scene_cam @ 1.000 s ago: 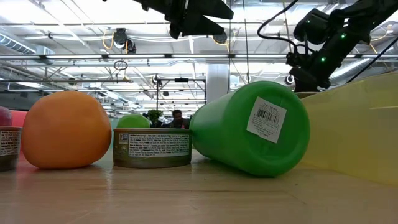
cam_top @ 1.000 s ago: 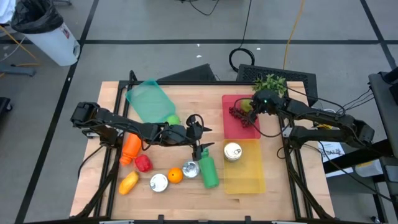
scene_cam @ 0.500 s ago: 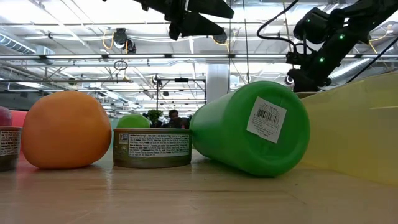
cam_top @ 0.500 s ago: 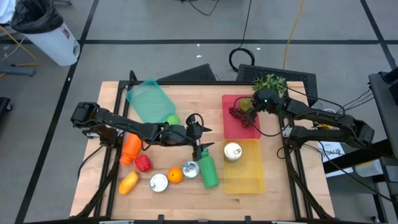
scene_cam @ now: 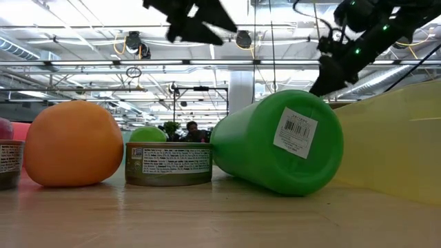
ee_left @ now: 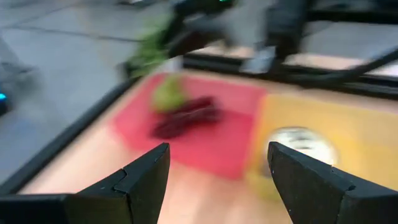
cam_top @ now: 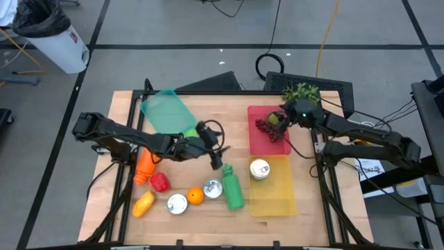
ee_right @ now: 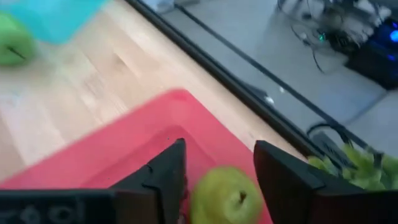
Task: Pick & Place Food Item
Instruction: Put the green apple into the pink bin
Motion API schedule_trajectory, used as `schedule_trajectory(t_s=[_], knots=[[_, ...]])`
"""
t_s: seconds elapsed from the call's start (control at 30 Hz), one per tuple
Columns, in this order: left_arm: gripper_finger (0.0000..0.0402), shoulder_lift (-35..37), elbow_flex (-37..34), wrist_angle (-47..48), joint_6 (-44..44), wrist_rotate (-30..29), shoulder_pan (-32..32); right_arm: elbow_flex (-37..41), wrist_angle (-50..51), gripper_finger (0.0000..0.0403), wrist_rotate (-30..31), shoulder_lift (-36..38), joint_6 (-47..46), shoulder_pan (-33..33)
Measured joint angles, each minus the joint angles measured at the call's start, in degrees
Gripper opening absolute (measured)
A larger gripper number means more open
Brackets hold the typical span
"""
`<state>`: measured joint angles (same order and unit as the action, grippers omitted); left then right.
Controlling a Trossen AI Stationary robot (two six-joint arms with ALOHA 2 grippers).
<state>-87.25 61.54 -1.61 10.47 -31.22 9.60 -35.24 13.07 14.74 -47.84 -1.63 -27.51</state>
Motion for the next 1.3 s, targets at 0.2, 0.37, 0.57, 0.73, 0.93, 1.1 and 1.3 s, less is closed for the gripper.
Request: schedule_trajectory(t_s=[0.2, 0.37, 0.57, 0.73, 0.93, 1.1, 1.3], knots=[[0.0274, 1.1, 0.0, 14.6, 7.6, -7.0, -1.7, 0.0, -1.4, 0.0203, 0.0, 5.6, -0.5, 5.7], [0.0273, 1.1, 0.0, 31.6, 15.0, -7.3, -4.1, 0.0, -1.7, 0.02, 0.0, 8.0, -0.5, 11.0], [0.0276, 3.3, 0.6, 42.0, 20.7, 12.6, -11.6, 0.0, -1.0, 0.0201, 0.0, 7.9, -0.8, 14.7], [0.0303, 3.3, 0.5, 42.2, 18.3, 27.8, -19.2, 0.0, -1.5, 0.0198, 0.0, 7.3, -2.0, 15.0], [0.0337, 3.3, 0.5, 44.8, 13.9, 31.9, -23.9, 1.2, -1.7, 0.0197, 0.1, 6.8, -2.2, 15.0], [0.0346, 3.3, 0.5, 46.1, 7.0, 28.0, -24.4, 2.6, -1.7, 0.0197, 0.1, 6.7, -2.2, 15.0], [0.0336, 3.2, 0.5, 45.5, 1.8, 26.4, -23.3, 2.9, -1.7, 0.0197, 0.0, 6.7, -3.7, 15.0]])
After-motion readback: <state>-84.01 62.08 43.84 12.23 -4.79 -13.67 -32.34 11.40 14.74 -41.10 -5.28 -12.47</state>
